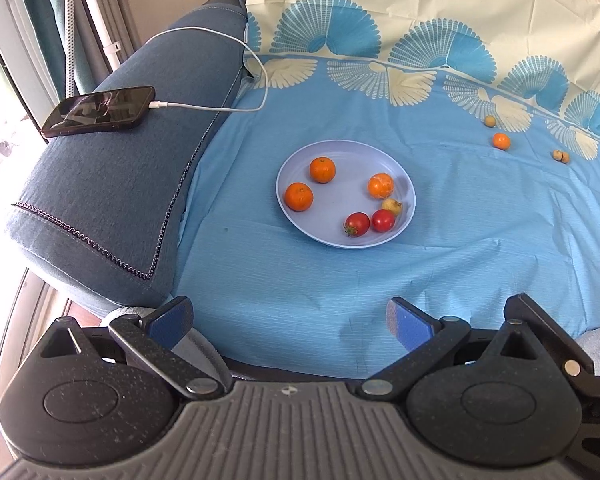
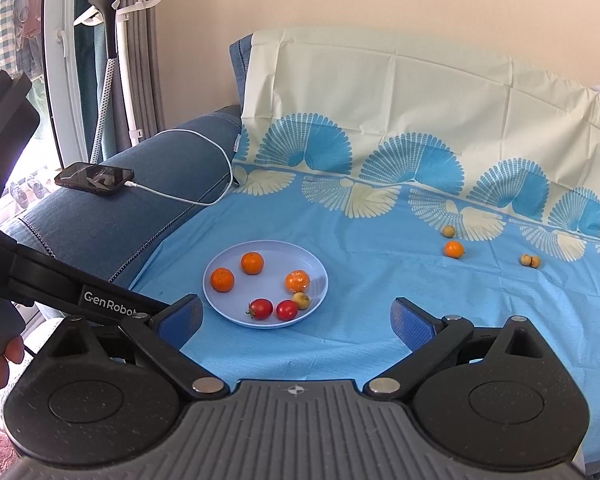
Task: Organize fruits
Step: 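Lift both open tools away from the plate and turn toward the sheet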
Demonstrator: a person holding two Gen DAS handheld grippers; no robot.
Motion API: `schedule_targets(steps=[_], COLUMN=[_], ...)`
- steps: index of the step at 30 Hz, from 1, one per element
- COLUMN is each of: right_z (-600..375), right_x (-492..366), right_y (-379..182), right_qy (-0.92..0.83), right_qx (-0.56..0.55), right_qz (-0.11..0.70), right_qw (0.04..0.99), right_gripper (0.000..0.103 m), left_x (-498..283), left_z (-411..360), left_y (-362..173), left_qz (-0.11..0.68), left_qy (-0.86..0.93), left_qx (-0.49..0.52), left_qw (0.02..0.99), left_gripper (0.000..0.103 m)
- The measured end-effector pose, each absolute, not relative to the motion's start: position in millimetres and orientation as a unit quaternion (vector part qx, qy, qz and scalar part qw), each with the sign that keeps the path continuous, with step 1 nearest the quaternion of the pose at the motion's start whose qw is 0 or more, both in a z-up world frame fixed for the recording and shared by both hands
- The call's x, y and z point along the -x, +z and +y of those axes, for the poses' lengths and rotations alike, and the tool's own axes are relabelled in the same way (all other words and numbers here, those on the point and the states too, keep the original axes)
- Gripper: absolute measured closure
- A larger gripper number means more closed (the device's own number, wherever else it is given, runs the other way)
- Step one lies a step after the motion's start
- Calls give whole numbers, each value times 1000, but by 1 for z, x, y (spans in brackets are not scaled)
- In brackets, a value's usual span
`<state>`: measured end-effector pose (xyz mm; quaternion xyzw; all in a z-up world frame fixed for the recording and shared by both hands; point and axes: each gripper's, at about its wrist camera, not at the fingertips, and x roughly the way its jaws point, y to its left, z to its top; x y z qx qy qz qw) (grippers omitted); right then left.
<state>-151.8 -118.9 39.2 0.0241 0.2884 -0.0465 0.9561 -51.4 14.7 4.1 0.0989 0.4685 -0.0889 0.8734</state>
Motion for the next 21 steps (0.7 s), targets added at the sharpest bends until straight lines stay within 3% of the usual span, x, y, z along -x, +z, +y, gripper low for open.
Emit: schedule_targets(steps=[21], right_z=[-119], right_x=[148], right_y=[35], right_qy=[-45], right_qx=[-30], right_qz=[293], right_qw=[955], right_gripper=[3], left_x=[47], left_z=[12], left_y=[2], left_qz=[475], left_qy=[-85], left_qx=[-104], left_qw=[870], left_gripper=[0])
